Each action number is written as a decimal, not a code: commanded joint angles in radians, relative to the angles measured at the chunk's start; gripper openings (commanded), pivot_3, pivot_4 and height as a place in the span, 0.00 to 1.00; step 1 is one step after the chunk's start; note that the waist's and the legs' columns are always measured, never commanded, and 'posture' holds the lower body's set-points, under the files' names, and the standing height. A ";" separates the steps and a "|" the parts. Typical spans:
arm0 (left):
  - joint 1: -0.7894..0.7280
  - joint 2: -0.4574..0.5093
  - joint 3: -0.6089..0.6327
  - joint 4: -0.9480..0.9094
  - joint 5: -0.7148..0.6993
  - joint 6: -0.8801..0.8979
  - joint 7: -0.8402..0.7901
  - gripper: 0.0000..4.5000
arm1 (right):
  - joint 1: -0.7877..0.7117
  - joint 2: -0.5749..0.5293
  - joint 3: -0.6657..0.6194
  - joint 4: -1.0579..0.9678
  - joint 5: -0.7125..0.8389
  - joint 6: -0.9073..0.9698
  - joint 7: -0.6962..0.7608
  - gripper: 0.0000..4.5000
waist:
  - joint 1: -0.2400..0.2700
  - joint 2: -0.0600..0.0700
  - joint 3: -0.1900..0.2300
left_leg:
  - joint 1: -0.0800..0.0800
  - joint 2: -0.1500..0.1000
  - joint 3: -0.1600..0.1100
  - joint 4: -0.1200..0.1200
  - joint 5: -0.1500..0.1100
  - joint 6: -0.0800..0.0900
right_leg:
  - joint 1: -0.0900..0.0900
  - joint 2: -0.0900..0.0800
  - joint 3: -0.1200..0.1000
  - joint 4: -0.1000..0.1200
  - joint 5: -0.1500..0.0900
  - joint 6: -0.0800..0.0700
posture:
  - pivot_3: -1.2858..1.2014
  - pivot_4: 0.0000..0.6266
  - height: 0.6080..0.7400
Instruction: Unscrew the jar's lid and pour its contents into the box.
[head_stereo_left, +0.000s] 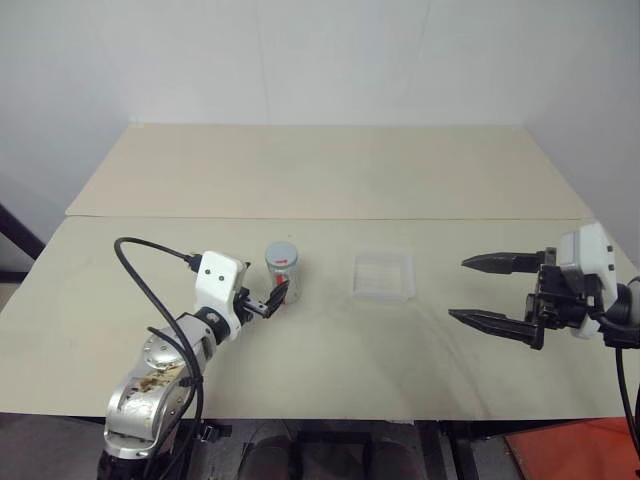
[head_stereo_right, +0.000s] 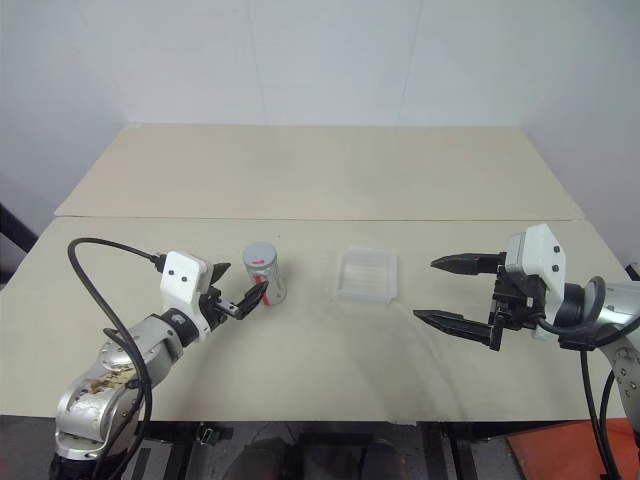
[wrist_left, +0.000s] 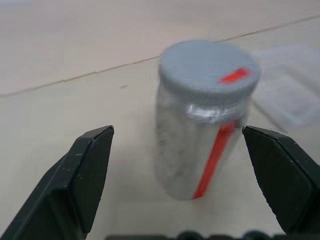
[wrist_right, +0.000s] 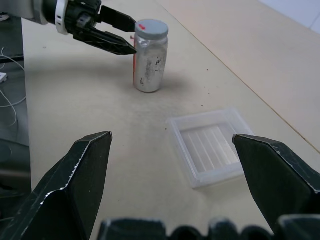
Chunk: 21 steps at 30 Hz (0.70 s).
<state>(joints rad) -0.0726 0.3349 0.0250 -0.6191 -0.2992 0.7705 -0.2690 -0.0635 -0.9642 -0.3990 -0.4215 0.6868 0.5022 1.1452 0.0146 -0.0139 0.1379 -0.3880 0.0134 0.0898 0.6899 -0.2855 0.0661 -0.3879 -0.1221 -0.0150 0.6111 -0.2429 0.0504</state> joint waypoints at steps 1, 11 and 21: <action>0.015 -0.010 -0.072 -0.035 0.048 -0.033 0.028 1.00 | -0.006 0.002 -0.020 -0.021 0.008 -0.022 -0.007 1.00 | -0.001 0.000 0.000 | 0.000 0.000 0.000 0.000 0.000 0.000 | 0.000 0.000 0.000 0.000 0.000 0.000 | 0.52 0.24 1.00; -0.005 -0.069 -0.099 -0.021 0.073 -0.039 0.085 1.00 | -0.004 0.001 -0.027 -0.026 0.011 -0.024 -0.013 1.00 | -0.001 0.000 0.000 | 0.000 0.000 0.000 0.000 0.000 0.001 | 0.000 0.000 0.000 0.000 0.000 0.000 | 0.52 0.24 1.00; -0.044 -0.162 -0.122 0.050 0.126 -0.067 0.157 1.00 | -0.007 0.000 -0.034 -0.022 0.008 -0.029 -0.017 1.00 | -0.001 0.000 0.000 | 0.000 0.000 0.000 0.000 -0.001 0.001 | 0.000 0.000 0.000 0.000 0.000 0.000 | 0.52 0.24 1.00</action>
<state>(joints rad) -0.0949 0.1843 -0.0864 -0.5629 -0.1891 0.7371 -0.1276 -0.0630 -0.9636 -0.4004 -0.4226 0.6871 0.4993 1.1325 0.0140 -0.0141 0.1380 -0.3880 0.0132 0.0898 0.6899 -0.2862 0.0675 -0.3881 -0.1220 -0.0149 0.6109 -0.2430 0.0503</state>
